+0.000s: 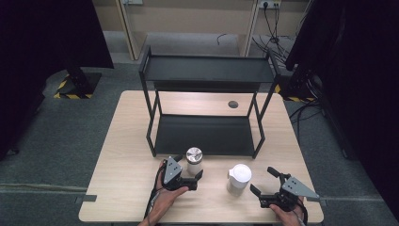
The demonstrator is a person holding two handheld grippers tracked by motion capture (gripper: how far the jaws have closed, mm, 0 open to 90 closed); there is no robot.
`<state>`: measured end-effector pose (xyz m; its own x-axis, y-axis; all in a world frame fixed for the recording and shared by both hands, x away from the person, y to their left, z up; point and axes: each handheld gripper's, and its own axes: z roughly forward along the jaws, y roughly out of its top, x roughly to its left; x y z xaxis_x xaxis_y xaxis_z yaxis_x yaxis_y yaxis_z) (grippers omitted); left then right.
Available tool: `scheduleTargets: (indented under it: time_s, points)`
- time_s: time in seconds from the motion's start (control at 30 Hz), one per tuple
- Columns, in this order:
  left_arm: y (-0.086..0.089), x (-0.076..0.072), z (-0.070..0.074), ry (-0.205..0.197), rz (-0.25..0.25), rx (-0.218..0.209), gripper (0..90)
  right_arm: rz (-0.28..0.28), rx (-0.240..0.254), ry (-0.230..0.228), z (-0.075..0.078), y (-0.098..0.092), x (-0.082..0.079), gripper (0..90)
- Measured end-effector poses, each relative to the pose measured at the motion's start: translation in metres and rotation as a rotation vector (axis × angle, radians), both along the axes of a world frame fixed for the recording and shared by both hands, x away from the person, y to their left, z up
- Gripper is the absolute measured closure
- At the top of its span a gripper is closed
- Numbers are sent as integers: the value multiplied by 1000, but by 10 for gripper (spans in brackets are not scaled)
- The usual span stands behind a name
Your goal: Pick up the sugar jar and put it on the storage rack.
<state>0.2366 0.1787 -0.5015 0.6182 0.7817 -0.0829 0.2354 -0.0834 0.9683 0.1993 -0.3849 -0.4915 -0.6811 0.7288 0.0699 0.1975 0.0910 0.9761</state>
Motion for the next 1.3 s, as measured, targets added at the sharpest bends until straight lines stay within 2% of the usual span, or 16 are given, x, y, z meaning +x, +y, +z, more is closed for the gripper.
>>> scheduleTargets:
  time_s: [0.23, 0.53, 0.83, 0.93, 0.97, 1.3]
  points:
    - [-7, 9, 0, 2, 4, 12, 28, 1, 2, 0, 0, 0, 0, 5]
    - [-8, 16, 1, -3, 7, 31, 97, 0, 13, 5, -1, -1, 0, 5]
    - [-5, 22, 2, -3, -4, 36, 199, 2, 11, 6, -1, -1, 0, 5]
    - [-5, 23, 3, -5, -18, 39, 250, 2, 11, 6, -1, -1, 1, 5]
    - [-4, 23, 3, -2, -27, 35, 301, 2, 11, 6, -1, -1, 1, 5]
    - [-6, 23, 5, -6, -24, 46, 308, 3, 13, 6, -1, -1, 1, 5]
